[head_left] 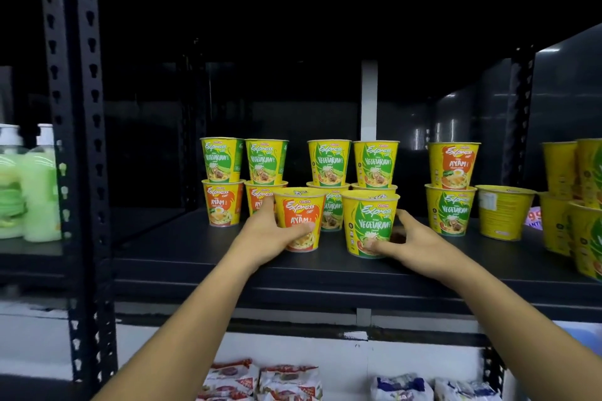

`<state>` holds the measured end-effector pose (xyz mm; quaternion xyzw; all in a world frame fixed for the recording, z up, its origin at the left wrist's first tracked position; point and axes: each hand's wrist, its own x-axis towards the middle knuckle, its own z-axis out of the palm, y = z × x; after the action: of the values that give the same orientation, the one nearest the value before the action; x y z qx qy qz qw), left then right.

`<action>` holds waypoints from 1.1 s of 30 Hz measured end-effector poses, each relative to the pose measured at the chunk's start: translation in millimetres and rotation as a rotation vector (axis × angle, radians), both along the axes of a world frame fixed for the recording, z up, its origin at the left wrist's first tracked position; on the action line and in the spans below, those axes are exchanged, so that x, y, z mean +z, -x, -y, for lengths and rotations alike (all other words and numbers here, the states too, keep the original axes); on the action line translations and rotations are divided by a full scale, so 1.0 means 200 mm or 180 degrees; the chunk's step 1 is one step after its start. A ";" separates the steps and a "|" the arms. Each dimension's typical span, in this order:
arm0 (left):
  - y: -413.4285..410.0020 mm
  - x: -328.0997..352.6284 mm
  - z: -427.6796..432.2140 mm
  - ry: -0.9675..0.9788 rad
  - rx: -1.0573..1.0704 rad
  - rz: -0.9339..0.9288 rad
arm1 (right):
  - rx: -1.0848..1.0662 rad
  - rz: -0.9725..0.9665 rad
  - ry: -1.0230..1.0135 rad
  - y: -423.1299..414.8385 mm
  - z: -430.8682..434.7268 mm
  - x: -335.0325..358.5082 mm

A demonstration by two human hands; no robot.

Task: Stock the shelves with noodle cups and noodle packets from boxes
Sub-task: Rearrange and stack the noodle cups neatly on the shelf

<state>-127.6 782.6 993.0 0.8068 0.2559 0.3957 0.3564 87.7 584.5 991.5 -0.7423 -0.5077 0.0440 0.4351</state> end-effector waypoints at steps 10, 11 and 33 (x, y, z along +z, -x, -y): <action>0.00 -0.01 -0.01 -0.0099 -0.0012 -0.0058 | 0.0049 0.0064 0.0019 0.00 -0.01 0.00; 0.00 -0.01 0.00 -0.0113 -0.0020 -0.0080 | 0.0041 0.0072 0.0022 -0.01 -0.01 0.00; 0.48 0.05 -0.24 0.0255 0.0183 -0.0133 | 0.0316 0.0277 0.0281 0.41 -0.42 0.10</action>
<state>-224.6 829.9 1002.4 0.7922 0.3021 0.3783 0.3715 5.5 668.2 1010.8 -0.7359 -0.5599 0.0556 0.3767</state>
